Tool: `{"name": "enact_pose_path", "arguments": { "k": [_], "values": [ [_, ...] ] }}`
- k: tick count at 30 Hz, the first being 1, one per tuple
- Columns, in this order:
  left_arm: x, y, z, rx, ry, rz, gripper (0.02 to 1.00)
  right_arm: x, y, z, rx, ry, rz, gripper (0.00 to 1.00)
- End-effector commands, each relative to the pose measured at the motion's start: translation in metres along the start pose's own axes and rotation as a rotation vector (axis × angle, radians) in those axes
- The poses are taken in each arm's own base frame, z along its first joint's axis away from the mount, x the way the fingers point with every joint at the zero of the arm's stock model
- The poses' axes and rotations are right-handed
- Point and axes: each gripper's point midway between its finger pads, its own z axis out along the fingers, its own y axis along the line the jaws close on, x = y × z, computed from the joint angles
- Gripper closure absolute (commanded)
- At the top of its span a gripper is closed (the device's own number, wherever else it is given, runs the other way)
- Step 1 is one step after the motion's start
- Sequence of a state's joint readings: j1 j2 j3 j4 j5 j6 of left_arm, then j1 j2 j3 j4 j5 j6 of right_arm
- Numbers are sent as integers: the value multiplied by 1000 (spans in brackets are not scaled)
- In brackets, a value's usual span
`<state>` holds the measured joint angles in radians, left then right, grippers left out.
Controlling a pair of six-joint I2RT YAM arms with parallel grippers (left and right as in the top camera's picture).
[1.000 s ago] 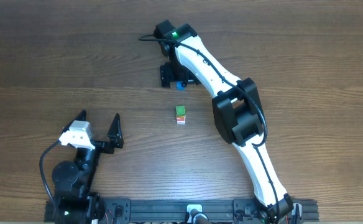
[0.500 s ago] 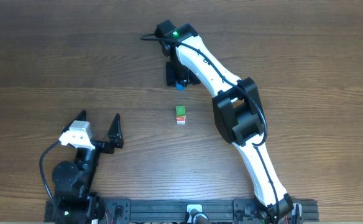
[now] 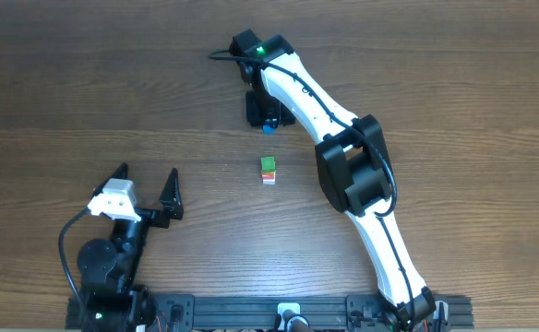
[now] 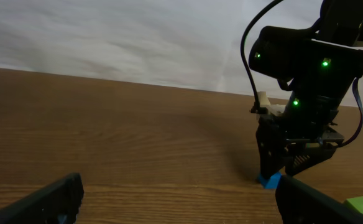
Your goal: Stack Cubes
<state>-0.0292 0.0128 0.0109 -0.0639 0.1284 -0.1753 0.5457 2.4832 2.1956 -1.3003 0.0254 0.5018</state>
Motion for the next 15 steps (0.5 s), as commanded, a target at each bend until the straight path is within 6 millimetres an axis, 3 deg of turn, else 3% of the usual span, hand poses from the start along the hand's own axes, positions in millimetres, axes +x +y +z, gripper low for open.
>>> {"name": "enact_pose_path", "arguments": {
  "k": [1,15],
  "values": [
    [1,-1,0,7,0,11,20,-3,3,5,-4,0,9,549],
    [1,-1,0,7,0,11,20,1,10,5,-16,7,5,746]
  ]
}}
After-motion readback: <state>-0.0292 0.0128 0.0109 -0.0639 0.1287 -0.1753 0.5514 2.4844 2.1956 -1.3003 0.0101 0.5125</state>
